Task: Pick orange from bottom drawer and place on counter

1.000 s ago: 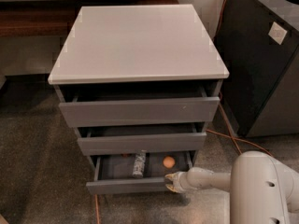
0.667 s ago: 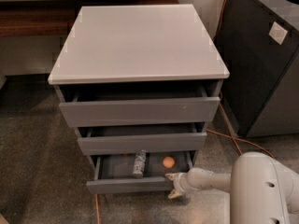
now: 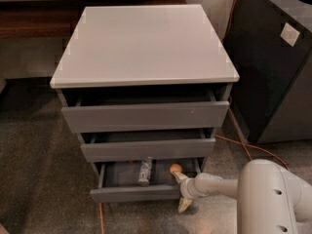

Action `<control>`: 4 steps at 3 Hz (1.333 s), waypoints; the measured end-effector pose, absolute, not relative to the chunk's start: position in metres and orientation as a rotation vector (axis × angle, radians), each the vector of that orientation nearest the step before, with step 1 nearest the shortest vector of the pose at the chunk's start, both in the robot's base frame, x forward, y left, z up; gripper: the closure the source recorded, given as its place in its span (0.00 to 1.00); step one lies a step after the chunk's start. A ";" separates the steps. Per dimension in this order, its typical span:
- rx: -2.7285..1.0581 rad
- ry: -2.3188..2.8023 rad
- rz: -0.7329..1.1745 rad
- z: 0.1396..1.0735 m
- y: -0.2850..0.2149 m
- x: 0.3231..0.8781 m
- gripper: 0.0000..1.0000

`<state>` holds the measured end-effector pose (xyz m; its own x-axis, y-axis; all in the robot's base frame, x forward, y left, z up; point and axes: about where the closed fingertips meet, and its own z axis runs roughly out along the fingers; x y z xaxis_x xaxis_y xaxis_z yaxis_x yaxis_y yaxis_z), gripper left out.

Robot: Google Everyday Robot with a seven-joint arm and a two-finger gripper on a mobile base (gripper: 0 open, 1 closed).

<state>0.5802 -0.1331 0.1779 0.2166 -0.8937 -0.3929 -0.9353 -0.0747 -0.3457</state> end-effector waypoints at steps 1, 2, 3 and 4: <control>-1.984 1.689 0.109 0.171 -0.133 0.591 0.00; -1.985 1.685 0.111 0.168 -0.132 0.594 0.16; -1.971 1.678 0.119 0.170 -0.132 0.588 0.40; -1.956 1.678 0.133 0.172 -0.134 0.574 0.63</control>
Offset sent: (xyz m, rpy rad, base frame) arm 0.0197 -0.0007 -0.0100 -0.0038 0.0020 0.0065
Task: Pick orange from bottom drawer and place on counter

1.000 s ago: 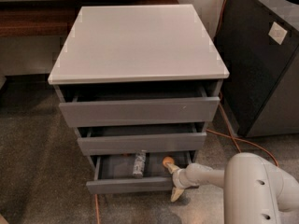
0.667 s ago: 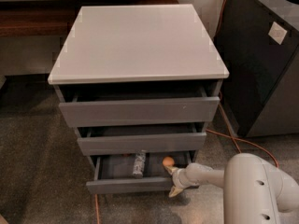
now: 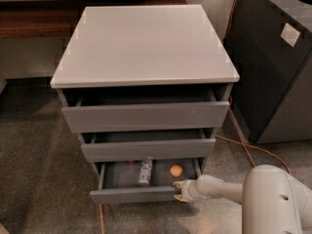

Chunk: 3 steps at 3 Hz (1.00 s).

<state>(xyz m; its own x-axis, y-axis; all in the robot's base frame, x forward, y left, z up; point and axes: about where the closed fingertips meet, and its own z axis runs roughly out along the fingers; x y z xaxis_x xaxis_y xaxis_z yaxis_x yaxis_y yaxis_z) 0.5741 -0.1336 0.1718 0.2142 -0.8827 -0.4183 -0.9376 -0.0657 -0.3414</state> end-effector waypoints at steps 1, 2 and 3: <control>-1.942 1.683 0.154 0.173 -0.136 0.555 0.87; -1.943 1.695 0.189 0.172 -0.141 0.526 1.00; -1.951 1.708 0.227 0.169 -0.143 0.500 1.00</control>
Offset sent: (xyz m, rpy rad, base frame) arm -0.0655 -0.0146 0.0046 0.0283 0.0474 -0.0060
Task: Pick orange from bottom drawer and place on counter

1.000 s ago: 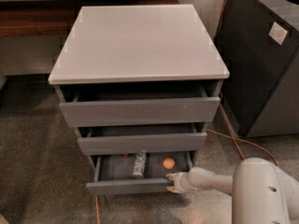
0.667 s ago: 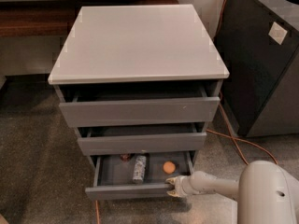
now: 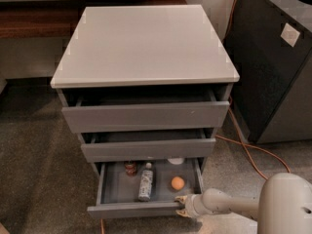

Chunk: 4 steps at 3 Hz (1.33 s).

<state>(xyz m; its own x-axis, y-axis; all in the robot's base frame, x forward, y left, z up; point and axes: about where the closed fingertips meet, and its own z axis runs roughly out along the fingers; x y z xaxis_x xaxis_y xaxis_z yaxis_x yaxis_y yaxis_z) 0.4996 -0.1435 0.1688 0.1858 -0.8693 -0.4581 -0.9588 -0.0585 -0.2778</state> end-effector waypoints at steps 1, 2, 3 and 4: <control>-1.957 1.715 0.253 0.166 -0.144 0.482 1.00; -1.965 1.720 0.277 0.162 -0.142 0.465 1.00; -1.966 1.720 0.278 0.165 -0.142 0.464 0.78; -1.969 1.708 0.278 0.170 -0.137 0.446 0.54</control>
Offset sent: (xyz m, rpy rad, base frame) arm -0.0591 0.0003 -0.0095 0.0051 0.0679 0.0189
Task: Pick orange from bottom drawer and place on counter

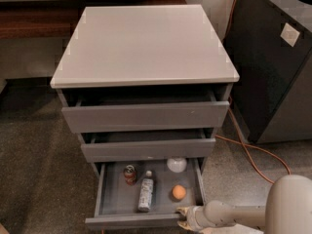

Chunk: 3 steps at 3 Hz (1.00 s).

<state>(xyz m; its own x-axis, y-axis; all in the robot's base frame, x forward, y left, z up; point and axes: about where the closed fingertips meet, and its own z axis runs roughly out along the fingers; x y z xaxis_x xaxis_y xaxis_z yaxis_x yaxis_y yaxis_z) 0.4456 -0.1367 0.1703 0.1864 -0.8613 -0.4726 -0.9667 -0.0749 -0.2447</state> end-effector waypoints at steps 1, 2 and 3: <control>-1.971 1.684 0.271 0.181 -0.130 0.432 0.31; -1.969 1.660 0.266 0.193 -0.125 0.423 0.08; -1.971 1.637 0.254 0.209 -0.121 0.424 0.00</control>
Offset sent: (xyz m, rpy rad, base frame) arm -0.0299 0.0154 0.0409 0.0280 -0.0593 0.0298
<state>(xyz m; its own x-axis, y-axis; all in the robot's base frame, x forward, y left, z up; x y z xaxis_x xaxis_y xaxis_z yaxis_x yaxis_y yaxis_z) 0.4238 -0.1207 0.2085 0.2369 -0.8443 -0.4806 -0.9503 -0.0986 -0.2953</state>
